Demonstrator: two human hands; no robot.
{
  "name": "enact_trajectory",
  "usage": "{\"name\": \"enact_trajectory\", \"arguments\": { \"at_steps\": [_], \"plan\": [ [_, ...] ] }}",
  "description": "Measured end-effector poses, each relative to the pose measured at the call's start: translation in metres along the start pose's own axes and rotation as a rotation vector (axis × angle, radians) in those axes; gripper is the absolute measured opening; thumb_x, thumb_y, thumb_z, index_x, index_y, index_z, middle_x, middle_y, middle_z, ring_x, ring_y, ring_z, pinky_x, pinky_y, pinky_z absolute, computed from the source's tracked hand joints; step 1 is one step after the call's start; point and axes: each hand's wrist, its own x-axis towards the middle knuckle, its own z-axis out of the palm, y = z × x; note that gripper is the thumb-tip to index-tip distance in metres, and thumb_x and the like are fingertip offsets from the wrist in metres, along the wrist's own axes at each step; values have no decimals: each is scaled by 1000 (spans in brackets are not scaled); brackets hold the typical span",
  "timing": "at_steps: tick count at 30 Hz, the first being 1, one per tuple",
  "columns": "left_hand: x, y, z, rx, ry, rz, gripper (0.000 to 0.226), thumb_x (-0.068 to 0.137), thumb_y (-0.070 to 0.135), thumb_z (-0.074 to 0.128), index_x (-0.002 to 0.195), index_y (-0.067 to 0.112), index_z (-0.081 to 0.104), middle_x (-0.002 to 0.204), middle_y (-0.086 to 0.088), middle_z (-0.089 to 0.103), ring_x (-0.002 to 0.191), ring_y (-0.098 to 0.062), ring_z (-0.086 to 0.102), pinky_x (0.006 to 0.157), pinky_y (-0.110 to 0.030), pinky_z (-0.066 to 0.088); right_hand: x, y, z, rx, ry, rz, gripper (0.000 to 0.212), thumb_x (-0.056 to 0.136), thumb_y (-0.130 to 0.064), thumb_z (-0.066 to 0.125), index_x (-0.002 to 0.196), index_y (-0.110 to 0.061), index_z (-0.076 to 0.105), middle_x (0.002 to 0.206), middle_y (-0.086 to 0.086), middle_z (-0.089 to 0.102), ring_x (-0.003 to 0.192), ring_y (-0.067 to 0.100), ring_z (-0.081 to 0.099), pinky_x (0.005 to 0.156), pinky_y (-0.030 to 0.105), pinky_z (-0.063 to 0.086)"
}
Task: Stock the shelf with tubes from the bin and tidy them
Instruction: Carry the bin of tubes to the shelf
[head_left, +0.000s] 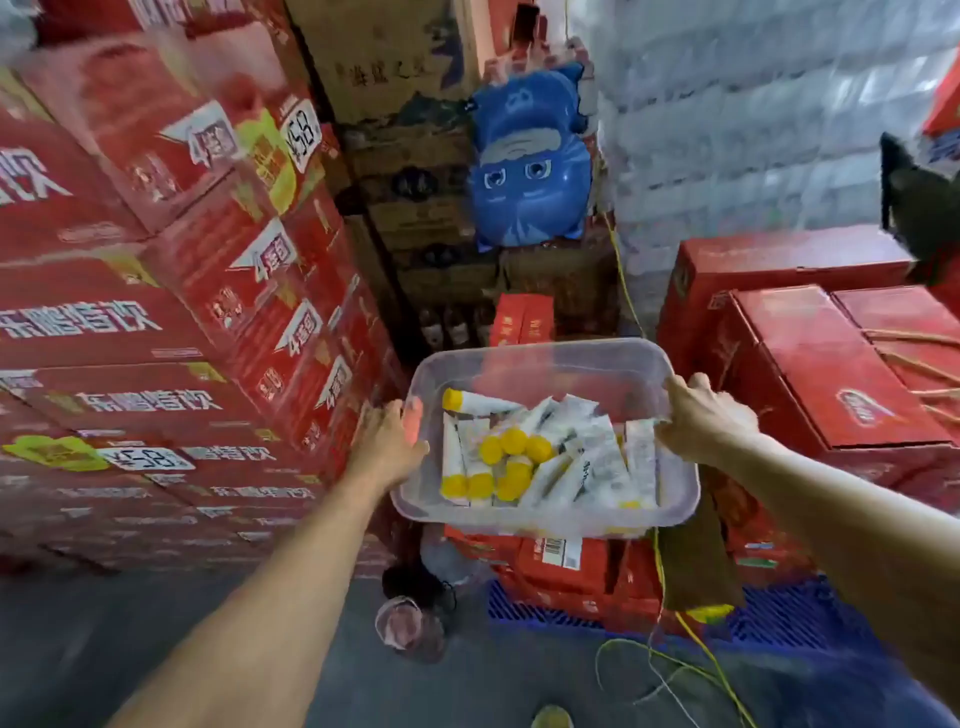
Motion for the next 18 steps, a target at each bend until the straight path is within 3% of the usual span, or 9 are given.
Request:
{"name": "enact_trajectory", "arguments": {
  "at_steps": [5,7,9,11,13,15,16,18],
  "plan": [
    [59,-12,24,-60,-63,-137,73,97,33,47,154,6,9,161,-18,9,147,-35,17,118,-46,22,32,5,19,98,-64,230,55,87,-29,61,131,-11,34,132,15,41,118,43,52,88,44,43],
    [83,-19,36,-224,-55,-268,84,92,33,55,154,9,5,160,-18,17,143,-37,29,114,-48,30,42,10,25,194,-105,319,57,87,-31,60,130,-8,32,131,18,46,118,42,54,91,45,44],
    [99,-25,43,-401,-25,-394,87,85,31,66,153,6,17,152,-19,35,134,-37,42,108,-46,39,50,15,29,335,-131,389,58,83,-30,62,129,-7,37,121,17,57,108,39,60,90,45,50],
    [105,-29,44,-514,-36,-482,76,82,27,73,143,-1,36,137,-20,51,121,-37,55,93,-44,51,57,18,33,519,-134,416,48,78,-26,64,119,-4,51,104,16,65,90,35,67,79,43,57],
    [109,-36,44,-566,-93,-541,60,79,22,78,127,-3,52,120,-22,61,102,-36,63,58,-40,59,61,16,35,636,-117,439,30,79,-21,63,102,-2,61,91,16,68,76,32,69,68,38,59],
    [113,-38,42,-584,-143,-534,41,79,17,78,111,-2,61,106,-22,64,89,-33,63,32,-28,49,61,13,38,687,-113,482,25,80,-19,62,97,-2,62,91,18,68,77,32,69,63,35,57],
    [114,-37,41,-586,-154,-527,35,80,16,77,107,-2,62,102,-21,64,86,-33,62,29,-26,45,60,11,39,697,-111,508,25,79,-18,63,98,-1,61,93,18,68,79,33,68,63,35,56],
    [112,-30,40,-583,-158,-511,36,84,16,74,110,-5,60,96,-20,60,84,-33,58,42,-33,52,59,8,39,715,-119,539,27,80,-16,63,102,-1,59,93,17,65,83,34,67,64,36,55]
  ]
}}
